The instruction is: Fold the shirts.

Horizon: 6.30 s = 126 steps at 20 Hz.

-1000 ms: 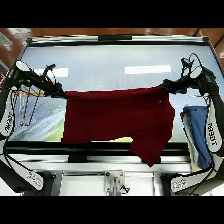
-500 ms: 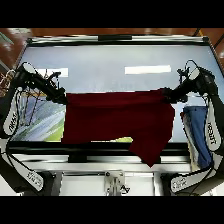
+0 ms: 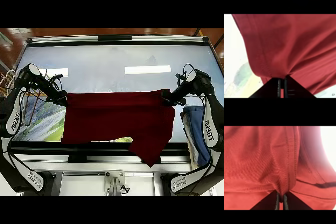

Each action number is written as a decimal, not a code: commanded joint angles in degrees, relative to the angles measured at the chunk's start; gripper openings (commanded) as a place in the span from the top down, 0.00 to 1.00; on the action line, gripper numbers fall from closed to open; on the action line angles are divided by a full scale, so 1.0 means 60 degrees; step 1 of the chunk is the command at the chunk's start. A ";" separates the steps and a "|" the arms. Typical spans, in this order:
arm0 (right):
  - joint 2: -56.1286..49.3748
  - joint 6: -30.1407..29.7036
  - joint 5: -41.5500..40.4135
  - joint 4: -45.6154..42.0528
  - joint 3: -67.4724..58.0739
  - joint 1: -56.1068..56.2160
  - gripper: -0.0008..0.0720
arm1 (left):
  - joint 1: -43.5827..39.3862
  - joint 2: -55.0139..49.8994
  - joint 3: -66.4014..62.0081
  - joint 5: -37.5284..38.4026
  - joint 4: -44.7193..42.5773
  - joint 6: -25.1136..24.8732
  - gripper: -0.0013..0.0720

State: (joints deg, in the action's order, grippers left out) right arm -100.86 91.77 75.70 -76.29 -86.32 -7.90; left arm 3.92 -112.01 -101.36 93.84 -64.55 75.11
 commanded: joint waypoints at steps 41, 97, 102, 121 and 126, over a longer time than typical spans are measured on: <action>0.4972 -0.1829 0.2335 0.1166 0.3228 -0.3410 0.28 | 0.3330 0.5574 1.1111 -0.2878 0.1690 -0.4907 0.16; 0.4535 -0.2885 0.0058 0.4167 0.5552 -0.3333 0.89 | 0.2484 0.5129 0.7384 -0.1861 0.2517 -0.4339 0.94; 0.3067 -0.2401 -0.0973 0.4025 0.2983 -0.1818 0.89 | 0.1898 0.3880 0.4615 -0.1931 0.2521 -0.3559 0.94; -0.0969 -0.1654 -0.1821 0.2940 -0.0998 -0.0878 0.84 | 0.1330 0.0168 0.1472 -0.1843 0.2517 -0.1512 0.80; -0.0561 -0.2335 -0.1206 0.2677 -0.0998 -0.1188 0.51 | 0.1566 0.0324 0.1443 -0.0954 0.2758 -0.1260 0.24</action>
State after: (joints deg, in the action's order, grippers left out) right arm -105.58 80.03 66.92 -57.91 -92.25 -14.33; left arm 12.73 -110.50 -92.53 84.53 -49.04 67.20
